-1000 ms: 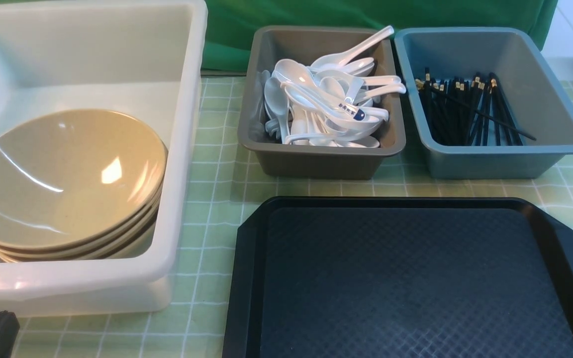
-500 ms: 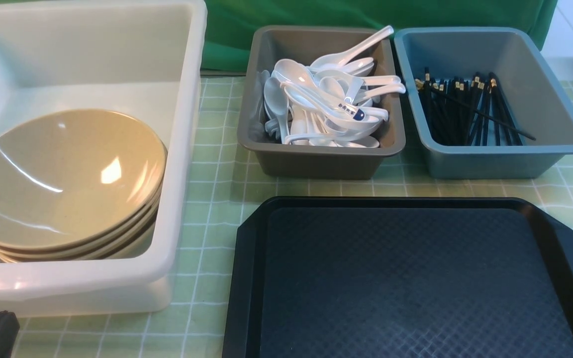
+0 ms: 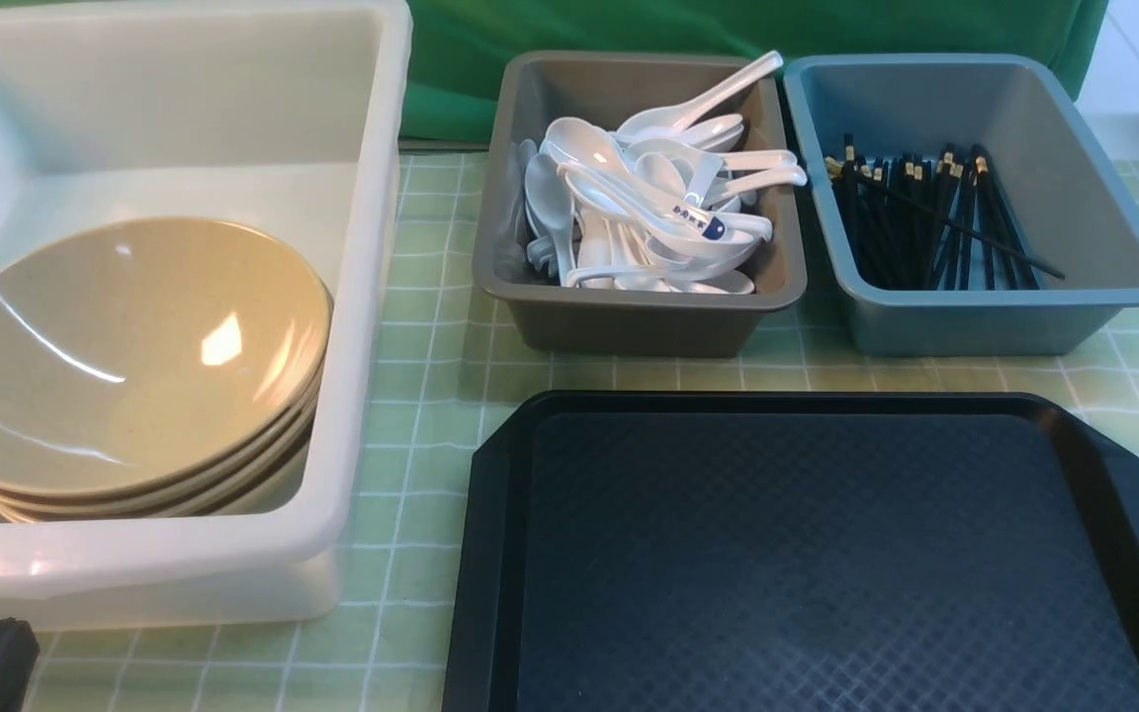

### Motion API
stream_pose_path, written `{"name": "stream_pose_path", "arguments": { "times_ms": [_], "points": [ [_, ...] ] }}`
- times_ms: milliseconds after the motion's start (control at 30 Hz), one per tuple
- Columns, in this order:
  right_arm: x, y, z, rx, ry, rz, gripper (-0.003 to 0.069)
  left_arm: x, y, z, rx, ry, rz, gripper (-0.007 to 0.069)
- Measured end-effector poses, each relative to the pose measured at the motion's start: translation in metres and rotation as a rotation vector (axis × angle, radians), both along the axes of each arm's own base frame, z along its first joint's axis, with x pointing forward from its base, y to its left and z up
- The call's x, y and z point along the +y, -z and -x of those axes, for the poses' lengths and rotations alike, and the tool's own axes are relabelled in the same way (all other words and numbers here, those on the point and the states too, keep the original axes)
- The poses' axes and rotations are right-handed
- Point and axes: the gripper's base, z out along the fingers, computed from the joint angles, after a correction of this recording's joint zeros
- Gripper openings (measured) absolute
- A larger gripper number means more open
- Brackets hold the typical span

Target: On green table put chopsticks spoon bowls plates into blue grey white boxes.

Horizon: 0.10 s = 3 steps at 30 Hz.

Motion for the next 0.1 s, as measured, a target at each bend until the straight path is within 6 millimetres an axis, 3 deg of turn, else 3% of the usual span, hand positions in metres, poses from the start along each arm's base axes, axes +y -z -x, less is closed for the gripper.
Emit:
{"name": "stream_pose_path", "arguments": {
  "times_ms": [100],
  "points": [
    [0.0000, 0.0000, 0.0000, 0.000, 0.000, 0.000, 0.0151, 0.0000, 0.0000, 0.0000, 0.000, 0.000, 0.000, -0.0002]
  ]
}}
